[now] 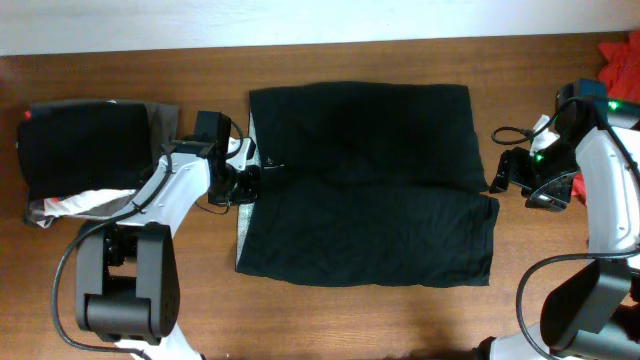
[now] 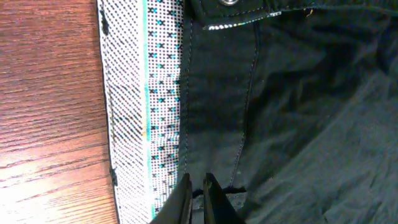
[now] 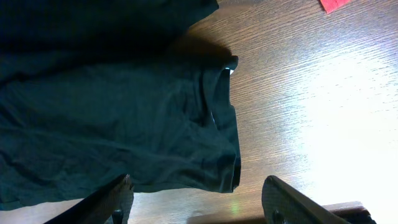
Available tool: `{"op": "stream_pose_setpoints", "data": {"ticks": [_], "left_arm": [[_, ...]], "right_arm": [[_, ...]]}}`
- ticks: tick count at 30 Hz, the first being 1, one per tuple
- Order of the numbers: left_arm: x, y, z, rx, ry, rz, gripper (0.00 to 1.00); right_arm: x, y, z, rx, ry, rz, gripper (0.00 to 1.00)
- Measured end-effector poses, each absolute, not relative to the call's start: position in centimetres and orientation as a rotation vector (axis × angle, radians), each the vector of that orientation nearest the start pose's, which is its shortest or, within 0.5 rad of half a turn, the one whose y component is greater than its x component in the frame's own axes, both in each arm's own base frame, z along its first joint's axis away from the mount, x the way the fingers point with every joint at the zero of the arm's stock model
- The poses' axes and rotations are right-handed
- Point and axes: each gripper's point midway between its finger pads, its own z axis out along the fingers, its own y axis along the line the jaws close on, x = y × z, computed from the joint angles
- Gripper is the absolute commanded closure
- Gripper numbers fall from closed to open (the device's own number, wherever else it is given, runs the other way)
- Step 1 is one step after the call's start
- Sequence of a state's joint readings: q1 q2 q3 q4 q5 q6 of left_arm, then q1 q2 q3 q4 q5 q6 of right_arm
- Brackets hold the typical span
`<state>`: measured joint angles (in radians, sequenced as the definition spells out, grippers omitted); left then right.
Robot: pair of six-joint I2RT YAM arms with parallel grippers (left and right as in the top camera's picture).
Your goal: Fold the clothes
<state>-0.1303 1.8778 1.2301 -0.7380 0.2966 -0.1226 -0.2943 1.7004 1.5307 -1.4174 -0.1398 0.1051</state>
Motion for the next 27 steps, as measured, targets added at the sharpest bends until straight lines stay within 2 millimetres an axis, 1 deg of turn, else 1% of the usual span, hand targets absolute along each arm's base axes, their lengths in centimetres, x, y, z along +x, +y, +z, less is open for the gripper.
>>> {"op": "stream_pose_setpoints", "data": {"ticks": [1, 2, 3, 4, 10, 14, 18, 20, 22, 25, 27], "left_arm": [[36.6, -9.8, 3.1, 0.058, 2.959, -0.469, 0.67], [36.6, -9.8, 3.1, 0.060, 2.958, -0.467, 0.60], [36.6, -9.7, 3.1, 0.057, 2.959, -0.462, 0.58], [36.6, -9.7, 3.0, 0.050, 2.959, -0.456, 0.57], [36.8, -9.5, 3.0, 0.048, 2.955, -0.443, 0.57], [36.7, -9.9, 2.1, 0.047, 2.972, -0.474, 0.60], [36.5, -10.5, 0.8, 0.046, 2.996, -0.533, 0.60], [36.6, -10.7, 0.8, 0.048, 2.992, -0.549, 0.60], [36.6, -10.8, 0.8, 0.048, 2.989, -0.563, 0.64], [36.5, -11.3, 1.0, 0.048, 2.985, -0.610, 0.78], [36.5, -11.6, 1.1, 0.057, 2.980, -0.638, 0.81]], "right_arm": [[29.6, -6.5, 14.9, 0.623, 3.074, 0.221, 0.29], [29.6, -6.5, 14.9, 0.625, 3.074, 0.221, 0.29], [29.6, -6.5, 14.9, 0.624, 3.074, 0.221, 0.29], [29.6, -6.5, 14.9, 0.624, 3.074, 0.221, 0.29], [29.6, -6.5, 14.9, 0.624, 3.074, 0.221, 0.29], [29.6, -6.5, 14.9, 0.625, 3.074, 0.221, 0.29], [29.6, -6.5, 14.9, 0.625, 3.074, 0.221, 0.29], [29.6, -6.5, 14.9, 0.625, 3.074, 0.221, 0.29], [29.6, -6.5, 14.9, 0.624, 3.074, 0.221, 0.29], [29.6, -6.5, 14.9, 0.625, 3.074, 0.220, 0.29], [29.6, -6.5, 14.9, 0.625, 3.074, 0.220, 0.29]]}}
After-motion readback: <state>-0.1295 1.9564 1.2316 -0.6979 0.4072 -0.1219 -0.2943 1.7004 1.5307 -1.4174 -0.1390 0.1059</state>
